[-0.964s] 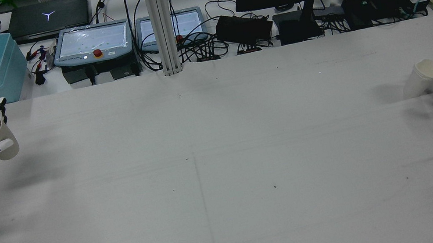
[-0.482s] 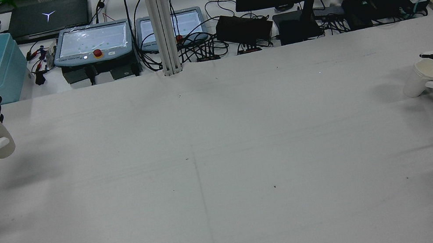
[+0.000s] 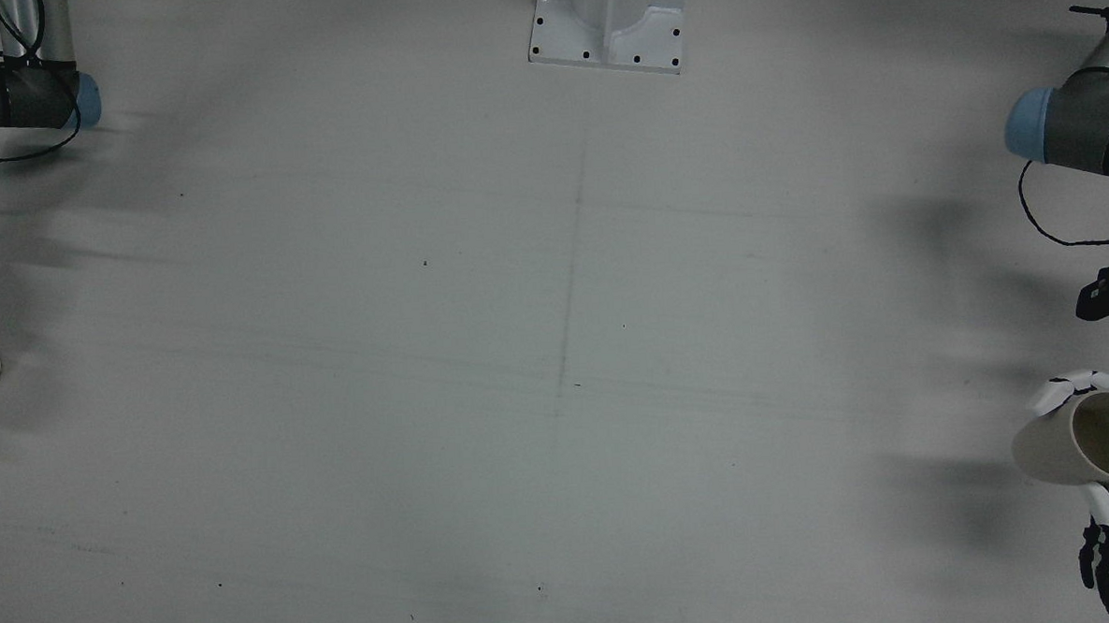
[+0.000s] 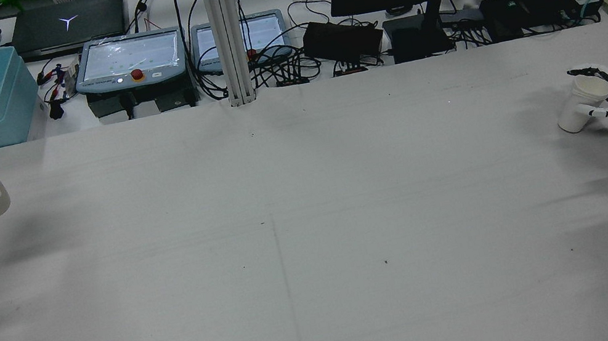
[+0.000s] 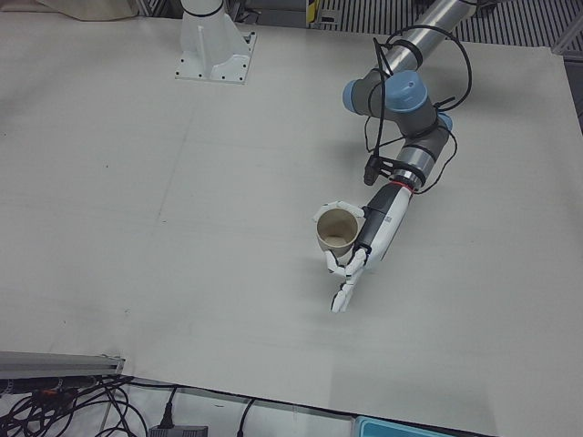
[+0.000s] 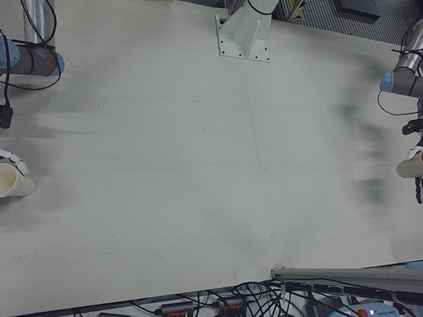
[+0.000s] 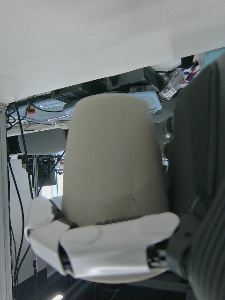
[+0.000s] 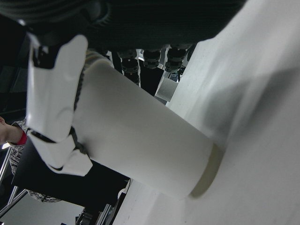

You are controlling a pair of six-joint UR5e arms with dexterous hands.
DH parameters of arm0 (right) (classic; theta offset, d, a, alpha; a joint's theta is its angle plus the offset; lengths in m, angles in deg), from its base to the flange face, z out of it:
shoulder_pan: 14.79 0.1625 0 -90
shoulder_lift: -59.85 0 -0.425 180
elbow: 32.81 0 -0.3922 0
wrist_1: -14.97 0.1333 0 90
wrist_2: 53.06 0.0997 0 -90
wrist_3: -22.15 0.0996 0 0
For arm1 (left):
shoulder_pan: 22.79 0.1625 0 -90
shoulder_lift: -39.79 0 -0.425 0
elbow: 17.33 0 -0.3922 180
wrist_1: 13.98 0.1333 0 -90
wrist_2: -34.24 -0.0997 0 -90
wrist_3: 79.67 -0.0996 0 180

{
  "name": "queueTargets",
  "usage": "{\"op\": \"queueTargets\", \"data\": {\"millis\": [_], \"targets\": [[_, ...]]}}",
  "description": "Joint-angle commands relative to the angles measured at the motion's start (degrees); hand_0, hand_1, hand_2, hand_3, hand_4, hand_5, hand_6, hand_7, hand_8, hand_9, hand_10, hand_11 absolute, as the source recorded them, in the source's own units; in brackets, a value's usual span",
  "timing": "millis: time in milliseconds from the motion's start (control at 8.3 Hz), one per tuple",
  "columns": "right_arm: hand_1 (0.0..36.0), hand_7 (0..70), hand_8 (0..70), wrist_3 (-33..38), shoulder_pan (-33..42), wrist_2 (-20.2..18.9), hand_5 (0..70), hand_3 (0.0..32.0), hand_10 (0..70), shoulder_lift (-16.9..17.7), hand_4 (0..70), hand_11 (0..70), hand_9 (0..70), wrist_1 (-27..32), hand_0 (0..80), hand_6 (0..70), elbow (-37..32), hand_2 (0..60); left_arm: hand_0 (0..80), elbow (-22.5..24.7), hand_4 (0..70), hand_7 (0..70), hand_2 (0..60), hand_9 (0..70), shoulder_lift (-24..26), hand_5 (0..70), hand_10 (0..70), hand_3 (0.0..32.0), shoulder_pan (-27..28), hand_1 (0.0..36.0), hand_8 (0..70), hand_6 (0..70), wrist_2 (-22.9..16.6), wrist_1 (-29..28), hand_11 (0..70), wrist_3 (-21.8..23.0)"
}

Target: Pour water

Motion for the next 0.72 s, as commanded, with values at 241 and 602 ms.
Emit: {"op": "queueTargets", "data": {"millis": [241, 602], "targets": [[36.0, 58.4, 42.9, 0.01, 0.07, -0.09, 70.0, 0.0, 48.2, -0.09, 13.2, 70.0, 57.8, -0.95, 80.0, 43.7, 0.66, 56.5, 54.3, 0.09, 14.5, 5.6, 60.0, 0.0, -0.04, 70.0, 0.0, 0.0, -0.09, 36.0, 0.0, 1.0, -0.17, -0.23, 2.4, 0.01], [36.0, 53.1, 39.5, 0.1, 4.46, -0.8, 65.2, 0.0, 48.4, 1.04, 5.4, 70.0, 52.5, -4.79, 80.0, 41.5, 8.97, 53.8, 56.6, 2.9, 16.0, 6.4, 60.0, 0.0, 0.49, 70.0, 0.0, 0.0, 0.17, 36.0, 0.0, 1.4, -0.87, 2.22, 2.6, 0.28]]}}
